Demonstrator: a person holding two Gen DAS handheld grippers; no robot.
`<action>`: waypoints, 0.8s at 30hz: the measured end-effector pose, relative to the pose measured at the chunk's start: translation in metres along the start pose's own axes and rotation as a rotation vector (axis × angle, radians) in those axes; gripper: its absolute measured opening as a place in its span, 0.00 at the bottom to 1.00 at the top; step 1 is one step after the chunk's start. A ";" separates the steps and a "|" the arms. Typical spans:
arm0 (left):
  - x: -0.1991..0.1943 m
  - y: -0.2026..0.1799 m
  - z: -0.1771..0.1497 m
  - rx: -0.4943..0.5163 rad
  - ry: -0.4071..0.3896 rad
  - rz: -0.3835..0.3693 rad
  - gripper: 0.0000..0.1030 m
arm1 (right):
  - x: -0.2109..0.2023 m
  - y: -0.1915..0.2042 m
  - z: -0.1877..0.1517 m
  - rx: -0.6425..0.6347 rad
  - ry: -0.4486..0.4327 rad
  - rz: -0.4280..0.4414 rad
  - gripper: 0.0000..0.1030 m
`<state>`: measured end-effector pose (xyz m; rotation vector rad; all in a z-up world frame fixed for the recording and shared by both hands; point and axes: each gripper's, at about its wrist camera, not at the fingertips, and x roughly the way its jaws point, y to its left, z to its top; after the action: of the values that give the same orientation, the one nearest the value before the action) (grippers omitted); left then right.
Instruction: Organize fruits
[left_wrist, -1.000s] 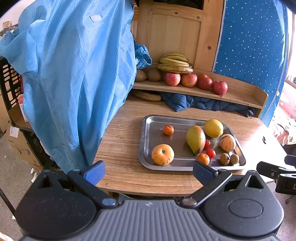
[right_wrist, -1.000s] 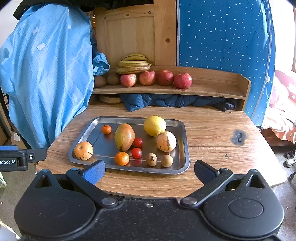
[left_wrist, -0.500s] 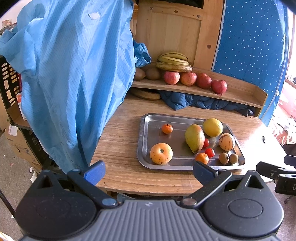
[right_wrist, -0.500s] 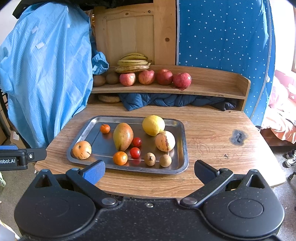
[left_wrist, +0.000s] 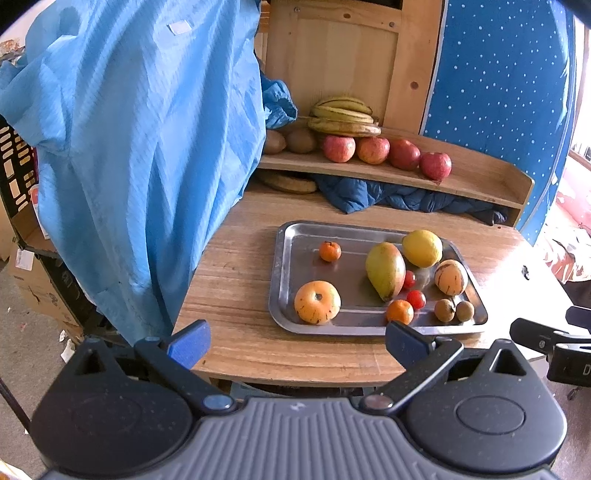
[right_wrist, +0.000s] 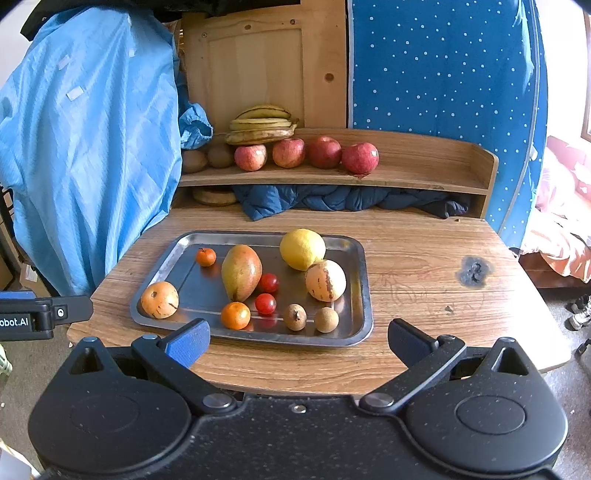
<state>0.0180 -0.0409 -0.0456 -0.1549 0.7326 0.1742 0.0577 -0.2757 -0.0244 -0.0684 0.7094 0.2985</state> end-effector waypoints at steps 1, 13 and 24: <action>0.000 0.000 0.000 -0.001 0.004 0.000 0.99 | 0.000 0.000 0.000 0.000 0.001 0.000 0.99; 0.003 -0.003 0.000 -0.009 0.036 -0.050 0.99 | 0.002 -0.004 -0.002 0.006 0.013 -0.001 0.99; 0.006 -0.008 0.002 -0.017 0.034 -0.069 0.99 | 0.006 -0.010 -0.001 0.008 0.024 -0.013 0.99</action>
<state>0.0253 -0.0479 -0.0473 -0.1997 0.7589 0.1122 0.0641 -0.2843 -0.0292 -0.0689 0.7332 0.2826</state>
